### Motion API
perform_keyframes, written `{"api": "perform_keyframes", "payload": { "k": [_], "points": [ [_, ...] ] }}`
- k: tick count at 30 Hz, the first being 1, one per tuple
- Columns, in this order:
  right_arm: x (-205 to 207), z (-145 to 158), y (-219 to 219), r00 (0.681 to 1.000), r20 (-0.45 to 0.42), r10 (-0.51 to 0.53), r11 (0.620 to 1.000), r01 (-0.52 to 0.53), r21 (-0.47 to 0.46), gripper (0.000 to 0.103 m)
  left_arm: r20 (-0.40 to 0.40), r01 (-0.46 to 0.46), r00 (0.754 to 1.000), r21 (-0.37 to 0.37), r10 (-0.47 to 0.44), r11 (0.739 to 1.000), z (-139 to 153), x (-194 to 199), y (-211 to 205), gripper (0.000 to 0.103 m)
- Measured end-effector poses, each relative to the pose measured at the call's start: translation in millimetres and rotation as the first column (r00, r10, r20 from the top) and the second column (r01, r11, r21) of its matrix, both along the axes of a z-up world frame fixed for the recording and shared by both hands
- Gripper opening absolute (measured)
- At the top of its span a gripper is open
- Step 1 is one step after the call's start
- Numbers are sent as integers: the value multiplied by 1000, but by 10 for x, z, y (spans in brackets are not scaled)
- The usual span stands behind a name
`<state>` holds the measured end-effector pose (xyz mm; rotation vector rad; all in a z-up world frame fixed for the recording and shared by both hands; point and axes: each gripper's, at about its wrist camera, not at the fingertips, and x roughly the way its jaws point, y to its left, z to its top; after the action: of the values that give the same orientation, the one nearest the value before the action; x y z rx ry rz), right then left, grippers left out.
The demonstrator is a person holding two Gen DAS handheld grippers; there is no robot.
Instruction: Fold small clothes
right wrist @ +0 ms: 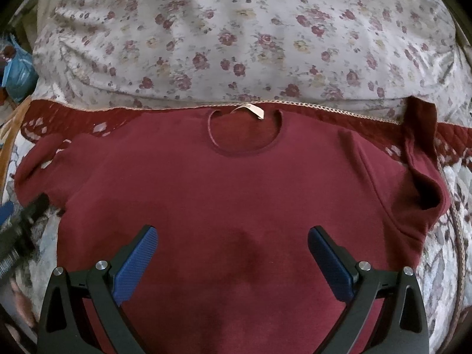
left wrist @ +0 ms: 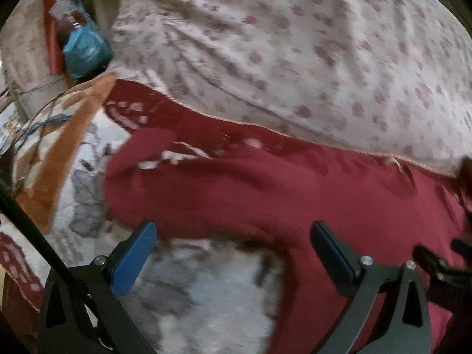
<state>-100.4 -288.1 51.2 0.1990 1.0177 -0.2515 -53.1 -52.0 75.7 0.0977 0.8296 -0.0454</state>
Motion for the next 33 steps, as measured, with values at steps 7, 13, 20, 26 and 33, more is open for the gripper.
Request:
{"api": "perform_keyframes", "payload": {
  "k": [7, 13, 20, 26, 33],
  "points": [
    [-5, 21, 7, 1000, 11, 20, 1000, -20, 24, 103, 40, -197, 980, 83, 194, 977, 164, 525, 679, 103],
    [20, -49, -25, 1000, -7, 28, 998, -27, 52, 103, -31, -324, 944, 87, 327, 942, -132, 1186, 1244, 101],
    [-28, -64, -137, 1000, -3, 8, 998, -8, 59, 103, -175, -290, 941, 23, 290, 957, -511, 1465, 1256, 18],
    [-101, -48, -362, 999, 12, -48, 996, 47, 78, 103, -21, -2, 1000, -183, -2, 983, 351, 927, 463, 16],
    [-307, 125, -686, 992, 54, -117, 991, 112, 76, 103, -11, 294, 951, -290, -310, 911, 547, 348, -874, 18]
  ]
}}
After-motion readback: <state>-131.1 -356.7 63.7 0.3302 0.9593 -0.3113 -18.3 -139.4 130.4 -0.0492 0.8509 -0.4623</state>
